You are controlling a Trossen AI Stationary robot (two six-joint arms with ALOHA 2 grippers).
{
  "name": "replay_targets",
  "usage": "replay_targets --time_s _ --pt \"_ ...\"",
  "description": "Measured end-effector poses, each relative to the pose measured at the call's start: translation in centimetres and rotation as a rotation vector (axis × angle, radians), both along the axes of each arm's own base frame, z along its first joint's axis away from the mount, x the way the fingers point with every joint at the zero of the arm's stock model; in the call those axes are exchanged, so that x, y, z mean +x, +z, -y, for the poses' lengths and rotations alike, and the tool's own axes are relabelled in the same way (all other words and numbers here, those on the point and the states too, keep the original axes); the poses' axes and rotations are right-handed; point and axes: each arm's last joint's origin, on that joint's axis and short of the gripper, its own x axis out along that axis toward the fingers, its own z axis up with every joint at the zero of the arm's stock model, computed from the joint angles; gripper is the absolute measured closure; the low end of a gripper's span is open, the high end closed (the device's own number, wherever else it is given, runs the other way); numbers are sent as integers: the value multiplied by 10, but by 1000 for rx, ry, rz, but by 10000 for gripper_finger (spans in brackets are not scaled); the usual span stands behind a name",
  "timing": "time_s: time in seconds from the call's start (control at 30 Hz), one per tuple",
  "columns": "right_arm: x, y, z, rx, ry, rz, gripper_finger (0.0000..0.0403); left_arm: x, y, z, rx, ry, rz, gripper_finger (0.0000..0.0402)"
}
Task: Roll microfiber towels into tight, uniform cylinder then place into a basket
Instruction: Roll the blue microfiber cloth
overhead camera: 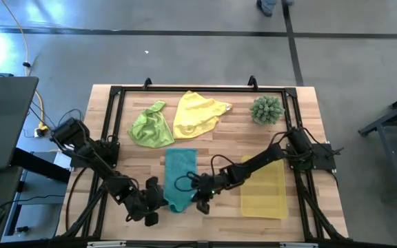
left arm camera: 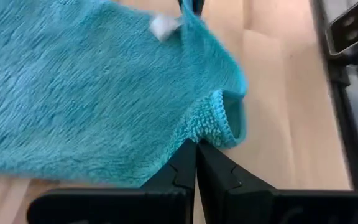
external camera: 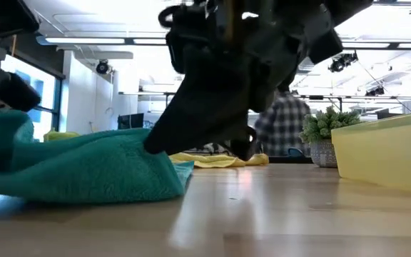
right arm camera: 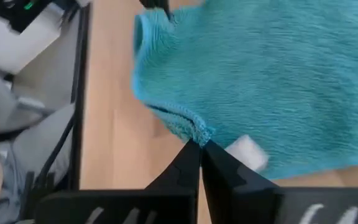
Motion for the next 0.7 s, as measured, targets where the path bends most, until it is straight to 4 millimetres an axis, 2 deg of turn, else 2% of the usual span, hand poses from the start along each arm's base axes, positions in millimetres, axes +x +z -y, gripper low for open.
replay_targets --time_s 0.23,0.7 --pt "-1 -6 13 -10 -100 -86 403 -10 -7 -8 0 125 -101 401" --pt "-3 -9 14 -63 -130 -113 393 -11 -8 -12 -7 166 -122 401"
